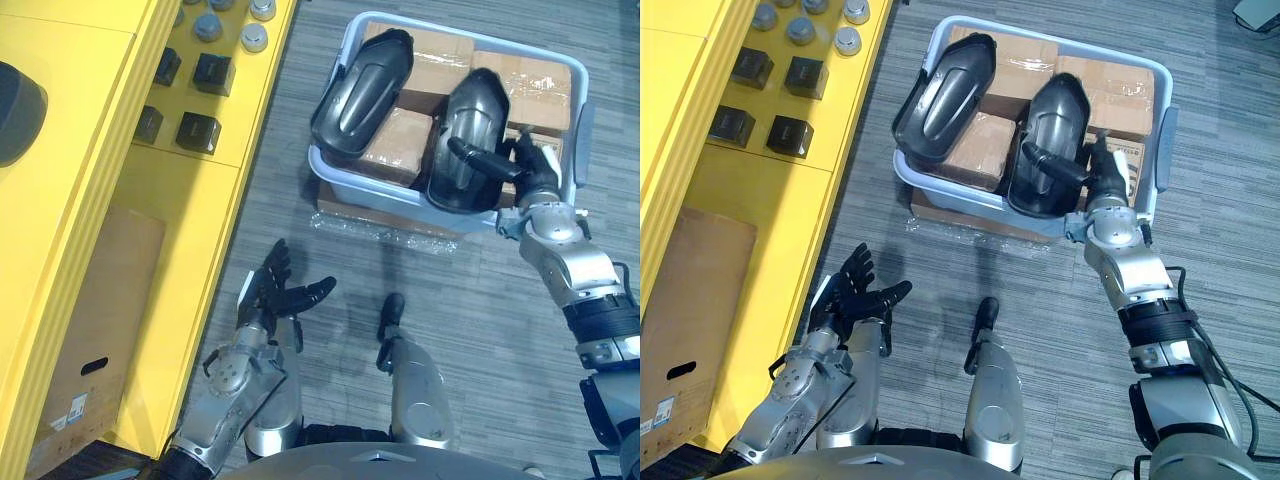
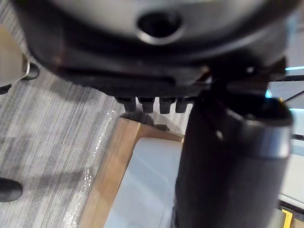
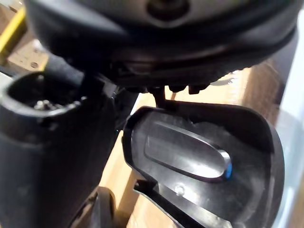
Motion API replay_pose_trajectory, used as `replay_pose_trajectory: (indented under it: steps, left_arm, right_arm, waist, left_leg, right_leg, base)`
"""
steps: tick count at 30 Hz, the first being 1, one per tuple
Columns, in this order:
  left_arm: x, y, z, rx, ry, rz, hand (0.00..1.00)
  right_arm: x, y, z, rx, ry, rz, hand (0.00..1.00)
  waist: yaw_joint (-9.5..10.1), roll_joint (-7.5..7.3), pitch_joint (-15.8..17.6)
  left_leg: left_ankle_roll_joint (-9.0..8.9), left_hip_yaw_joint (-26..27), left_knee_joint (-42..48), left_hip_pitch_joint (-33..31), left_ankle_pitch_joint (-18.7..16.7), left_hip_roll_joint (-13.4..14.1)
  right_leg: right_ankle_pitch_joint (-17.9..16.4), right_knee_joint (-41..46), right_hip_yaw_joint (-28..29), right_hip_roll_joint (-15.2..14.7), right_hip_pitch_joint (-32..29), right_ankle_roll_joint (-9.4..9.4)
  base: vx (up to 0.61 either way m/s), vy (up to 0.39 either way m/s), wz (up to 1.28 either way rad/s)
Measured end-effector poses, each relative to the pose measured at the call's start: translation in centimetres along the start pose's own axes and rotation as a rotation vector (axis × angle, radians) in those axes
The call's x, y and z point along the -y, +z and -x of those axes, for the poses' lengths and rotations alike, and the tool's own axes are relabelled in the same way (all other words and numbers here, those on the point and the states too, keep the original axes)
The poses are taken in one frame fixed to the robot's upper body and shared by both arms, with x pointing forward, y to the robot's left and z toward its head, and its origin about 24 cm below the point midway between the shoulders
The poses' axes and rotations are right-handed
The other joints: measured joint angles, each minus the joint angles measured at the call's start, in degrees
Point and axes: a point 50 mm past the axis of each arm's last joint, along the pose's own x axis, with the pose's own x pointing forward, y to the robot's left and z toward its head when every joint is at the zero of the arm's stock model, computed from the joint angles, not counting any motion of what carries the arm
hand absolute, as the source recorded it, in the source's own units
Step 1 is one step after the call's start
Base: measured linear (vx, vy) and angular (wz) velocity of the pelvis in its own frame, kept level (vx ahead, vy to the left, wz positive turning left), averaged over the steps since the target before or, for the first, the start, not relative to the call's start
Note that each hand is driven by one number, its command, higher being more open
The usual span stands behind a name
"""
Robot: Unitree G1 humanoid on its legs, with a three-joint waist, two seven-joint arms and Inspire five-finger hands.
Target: Walk over and take three plastic housings, then place them on the shelf
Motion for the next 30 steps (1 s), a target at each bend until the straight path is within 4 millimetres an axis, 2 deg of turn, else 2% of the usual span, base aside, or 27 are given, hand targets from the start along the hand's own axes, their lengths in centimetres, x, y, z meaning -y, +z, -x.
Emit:
replay_pose_trajectory:
  steps: [6,13,16,19,20,22,23,27,30]
  left_arm:
    - [0.8,-0.2,0.1,-0.004,-0.023,0.018,1.00]
    - [1.3,-0.3,0.0,-0.001,-0.028,0.044,1.00]
    - [1.5,-0.2,0.0,0.007,-0.038,0.050,1.00]
    - [1.8,-0.2,0.0,0.016,-0.044,0.062,1.00]
    - [2.0,-0.5,0.0,0.008,-0.043,0.068,1.00]
    - [2.0,-0.7,0.1,-0.003,-0.043,0.071,1.00]
    - [2.1,-0.9,0.1,-0.010,-0.046,0.072,1.00]
    - [2.4,-1.2,0.2,-0.020,-0.058,0.071,1.00]
    - [2.8,-1.2,0.2,-0.014,-0.083,0.075,1.00]
  right_arm:
    - [1.3,3.4,-0.6,0.175,-0.108,-0.098,1.00]
    - [2.9,4.0,-0.7,0.197,-0.196,-0.140,1.00]
    - [3.3,3.4,-0.9,0.157,-0.222,-0.110,1.00]
    - [4.3,1.6,-1.4,0.057,-0.258,-0.071,1.00]
    - [5.3,0.6,-1.6,0.006,-0.280,-0.044,1.00]
    - [6.3,-0.1,-1.9,-0.039,-0.293,-0.044,1.00]
    - [7.3,-0.5,-2.2,-0.077,-0.307,-0.050,1.00]
    - [8.4,-1.2,-2.9,-0.147,-0.310,-0.075,1.00]
    - [9.3,-1.6,-3.3,-0.192,-0.289,-0.046,1.00]
  waist:
    - [0.01,1.10,-0.04]
    - [-0.20,2.93,-0.08]
    - [-0.22,3.37,-0.10]
    - [-0.03,3.57,-0.07]
    - [0.05,3.99,-0.09]
    - [0.08,4.74,-0.05]
    - [0.08,5.69,-0.09]
    - [0.17,7.12,-0.16]
    - [1.20,7.79,-0.44]
  left_leg:
    - [0.33,0.02,-0.16,-0.01,0.20,-0.63]
    - [0.45,-0.03,-0.69,-0.01,0.57,-1.20]
    - [0.44,0.06,-0.71,-0.07,0.57,-1.21]
    - [0.46,0.20,-0.68,-0.21,0.55,-1.32]
    - [0.54,0.26,-0.63,-0.32,0.51,-1.45]
    - [0.66,0.28,-0.36,-0.55,0.41,-1.47]
    - [0.71,0.21,0.09,-0.95,0.37,-1.46]
    - [0.74,0.17,0.33,-1.07,0.36,-1.45]
    - [0.72,0.15,0.21,-1.23,0.44,-1.45]
  right_leg:
    - [0.09,0.02,-0.10,-0.65,0.00,0.20]
    - [0.15,0.00,-0.19,-1.14,-0.18,0.33]
    - [0.15,0.02,-0.10,-1.15,-0.38,0.33]
    - [0.17,0.02,0.10,-1.25,-0.59,0.36]
    - [0.21,0.02,0.12,-1.40,-0.69,0.42]
    - [0.27,0.04,0.12,-1.45,-0.82,0.50]
    - [0.32,0.07,0.08,-1.44,-1.01,0.58]
    - [0.36,0.37,0.08,-1.47,-1.17,0.63]
    - [0.32,0.69,0.05,-1.54,-1.57,0.58]
  base:
    - [-0.01,0.047,0.03]
    - [0.00,0.034,0.02]
    - [0.00,0.036,-0.02]
    - [0.00,0.025,-0.01]
    - [0.00,0.045,0.00]
    - [0.00,0.055,-0.01]
    - [0.00,0.049,0.00]
    - [-0.01,0.038,0.00]
    - [0.00,0.000,0.00]
